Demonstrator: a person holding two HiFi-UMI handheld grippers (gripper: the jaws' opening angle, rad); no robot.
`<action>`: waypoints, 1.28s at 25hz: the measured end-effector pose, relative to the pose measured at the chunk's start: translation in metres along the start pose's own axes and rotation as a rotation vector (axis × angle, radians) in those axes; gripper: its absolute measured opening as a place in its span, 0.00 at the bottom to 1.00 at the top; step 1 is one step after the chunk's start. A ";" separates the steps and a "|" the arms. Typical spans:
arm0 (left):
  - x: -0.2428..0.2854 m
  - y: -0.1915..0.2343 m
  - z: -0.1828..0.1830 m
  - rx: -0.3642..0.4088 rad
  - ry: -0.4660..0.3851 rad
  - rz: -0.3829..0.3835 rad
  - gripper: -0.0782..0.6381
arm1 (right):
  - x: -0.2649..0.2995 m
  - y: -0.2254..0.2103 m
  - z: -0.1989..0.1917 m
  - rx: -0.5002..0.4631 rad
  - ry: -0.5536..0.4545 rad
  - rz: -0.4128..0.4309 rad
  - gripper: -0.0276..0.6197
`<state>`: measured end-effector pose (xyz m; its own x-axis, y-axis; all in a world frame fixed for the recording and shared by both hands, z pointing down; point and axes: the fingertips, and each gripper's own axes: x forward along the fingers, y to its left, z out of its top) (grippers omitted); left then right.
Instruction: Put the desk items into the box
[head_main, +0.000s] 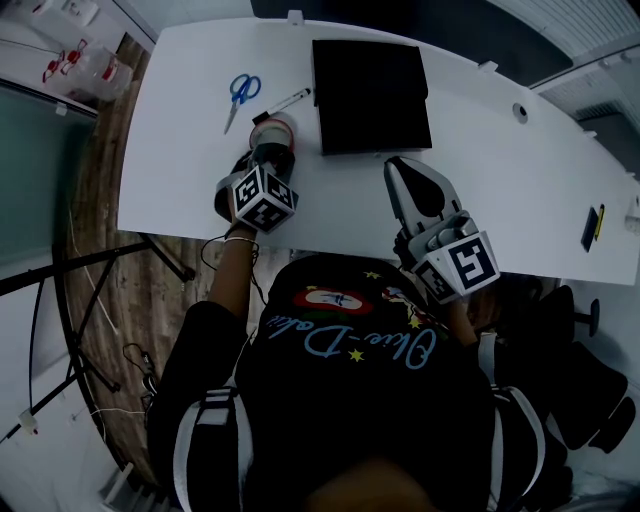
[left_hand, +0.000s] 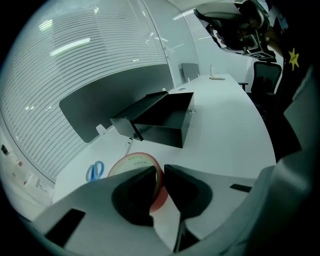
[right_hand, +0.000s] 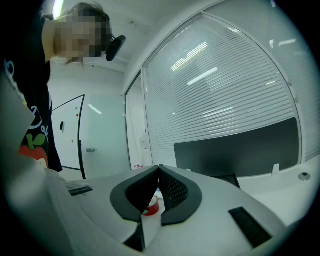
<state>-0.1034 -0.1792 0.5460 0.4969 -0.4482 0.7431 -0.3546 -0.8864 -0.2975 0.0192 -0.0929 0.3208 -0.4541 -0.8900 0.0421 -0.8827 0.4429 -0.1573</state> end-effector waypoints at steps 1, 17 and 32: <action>0.000 0.000 0.000 -0.007 -0.002 -0.001 0.21 | 0.000 0.000 0.000 0.000 -0.001 -0.001 0.05; -0.033 0.002 0.018 -0.193 -0.131 0.040 0.20 | 0.001 0.001 0.001 0.002 -0.001 0.017 0.05; -0.053 -0.001 0.035 -0.202 -0.174 0.062 0.21 | -0.001 -0.001 0.001 0.021 -0.015 0.026 0.05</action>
<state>-0.1016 -0.1587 0.4859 0.5917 -0.5293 0.6081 -0.5306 -0.8236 -0.2005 0.0207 -0.0921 0.3203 -0.4745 -0.8799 0.0225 -0.8679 0.4635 -0.1788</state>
